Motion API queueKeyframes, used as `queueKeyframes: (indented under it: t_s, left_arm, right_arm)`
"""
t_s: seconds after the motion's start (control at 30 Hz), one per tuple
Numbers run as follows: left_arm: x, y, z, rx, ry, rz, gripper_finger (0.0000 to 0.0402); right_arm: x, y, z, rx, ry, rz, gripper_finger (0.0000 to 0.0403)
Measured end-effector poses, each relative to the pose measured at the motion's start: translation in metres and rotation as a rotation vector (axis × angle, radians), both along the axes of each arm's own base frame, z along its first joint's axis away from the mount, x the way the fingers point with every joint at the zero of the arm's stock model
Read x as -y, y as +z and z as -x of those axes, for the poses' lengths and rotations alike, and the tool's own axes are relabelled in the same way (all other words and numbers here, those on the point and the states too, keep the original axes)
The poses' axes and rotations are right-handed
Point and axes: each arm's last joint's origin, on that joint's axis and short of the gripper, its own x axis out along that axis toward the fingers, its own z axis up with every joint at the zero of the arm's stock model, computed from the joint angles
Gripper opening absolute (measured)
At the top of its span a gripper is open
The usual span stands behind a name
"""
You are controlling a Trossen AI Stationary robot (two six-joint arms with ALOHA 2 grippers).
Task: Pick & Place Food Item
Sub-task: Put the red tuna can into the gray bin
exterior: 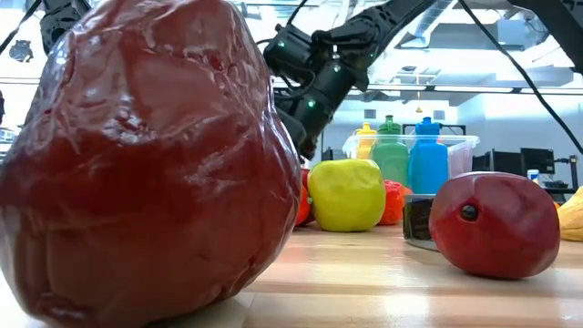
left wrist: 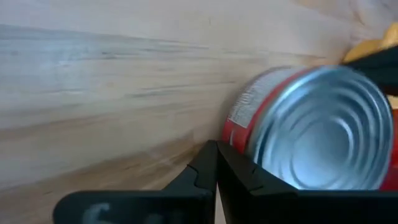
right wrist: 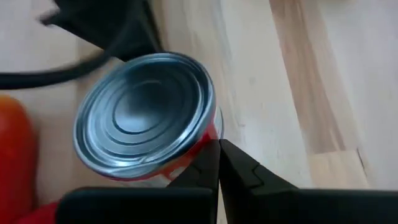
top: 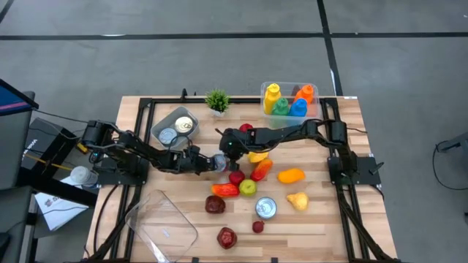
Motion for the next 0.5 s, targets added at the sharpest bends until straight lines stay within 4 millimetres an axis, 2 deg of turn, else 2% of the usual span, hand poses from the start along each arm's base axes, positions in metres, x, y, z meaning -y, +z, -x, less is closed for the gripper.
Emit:
queueKeyframes:
  t_s: [0.2,0.5]
  left_arm:
    - [-0.001,0.000,0.000,0.000,0.011,-0.016,0.0000]
    - [-0.002,0.008,-0.007,0.097,0.053,-0.047,0.0000]
  right_arm:
    - [-0.012,0.013,-0.008,0.038,0.051,0.017,0.0000]
    - [-0.036,0.018,-0.012,0.082,0.134,-0.015,0.0000]
